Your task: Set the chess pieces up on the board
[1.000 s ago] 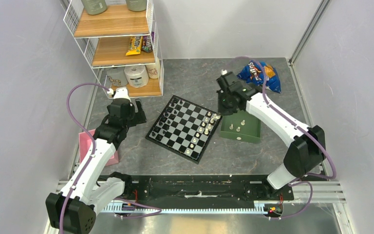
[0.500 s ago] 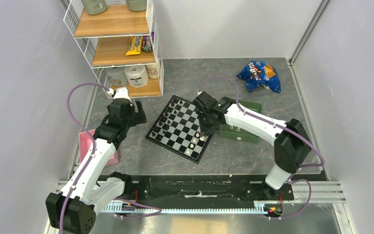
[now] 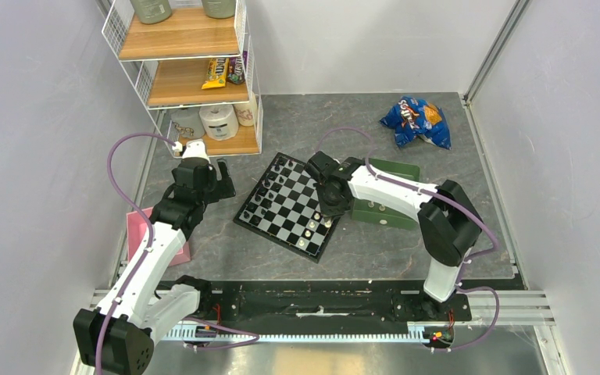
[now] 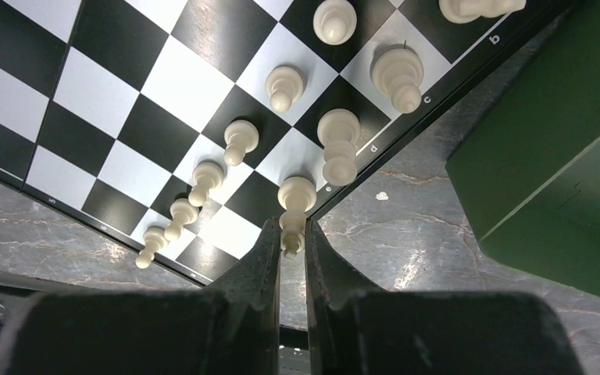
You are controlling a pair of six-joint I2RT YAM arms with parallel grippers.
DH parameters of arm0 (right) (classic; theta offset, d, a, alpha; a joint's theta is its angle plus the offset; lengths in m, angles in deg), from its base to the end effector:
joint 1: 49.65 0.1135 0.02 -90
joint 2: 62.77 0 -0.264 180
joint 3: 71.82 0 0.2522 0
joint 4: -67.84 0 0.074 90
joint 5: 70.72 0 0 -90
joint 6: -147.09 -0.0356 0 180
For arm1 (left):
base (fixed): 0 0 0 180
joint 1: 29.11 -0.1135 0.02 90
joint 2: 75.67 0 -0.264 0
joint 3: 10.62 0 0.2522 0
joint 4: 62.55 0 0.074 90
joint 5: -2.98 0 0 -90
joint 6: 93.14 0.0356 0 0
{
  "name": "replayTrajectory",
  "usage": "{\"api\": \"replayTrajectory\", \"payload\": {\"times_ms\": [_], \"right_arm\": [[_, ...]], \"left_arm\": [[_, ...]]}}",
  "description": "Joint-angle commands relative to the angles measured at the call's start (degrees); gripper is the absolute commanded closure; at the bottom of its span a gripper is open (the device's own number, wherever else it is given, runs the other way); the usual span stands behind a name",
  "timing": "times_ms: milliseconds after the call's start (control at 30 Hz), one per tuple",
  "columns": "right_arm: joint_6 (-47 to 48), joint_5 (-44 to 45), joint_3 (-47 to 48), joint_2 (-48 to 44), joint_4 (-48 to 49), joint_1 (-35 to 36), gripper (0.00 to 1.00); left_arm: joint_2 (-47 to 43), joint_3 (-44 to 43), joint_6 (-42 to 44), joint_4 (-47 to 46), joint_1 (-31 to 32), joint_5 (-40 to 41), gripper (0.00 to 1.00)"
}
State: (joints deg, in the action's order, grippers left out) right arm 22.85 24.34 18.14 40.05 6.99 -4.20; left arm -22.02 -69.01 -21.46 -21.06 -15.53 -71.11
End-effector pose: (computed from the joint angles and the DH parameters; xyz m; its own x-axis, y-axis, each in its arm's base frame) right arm 0.2514 0.2509 0.2097 -0.9463 -0.1624 -0.2795 -0.1936 0.9771 0.0878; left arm 0.1982 -0.0378 0.2822 -0.5560 -0.1767 -0.8122 -0.1711 0.9805 -0.0961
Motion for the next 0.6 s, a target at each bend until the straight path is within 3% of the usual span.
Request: {"api": "replayTrajectory", "payload": {"times_ms": [0, 567], "right_arm": [[0.7, 1.1, 1.9, 0.5, 2.1, -0.5, 0.91], [1.2, -1.8, 1.2, 1.0, 3.7, -2.7, 0.91]], "left_arm": [[-0.6, -1.0, 0.6, -0.7, -0.2, -0.1, 0.06], [-0.5, -1.0, 0.6, -0.6, -0.2, -0.1, 0.06]]}}
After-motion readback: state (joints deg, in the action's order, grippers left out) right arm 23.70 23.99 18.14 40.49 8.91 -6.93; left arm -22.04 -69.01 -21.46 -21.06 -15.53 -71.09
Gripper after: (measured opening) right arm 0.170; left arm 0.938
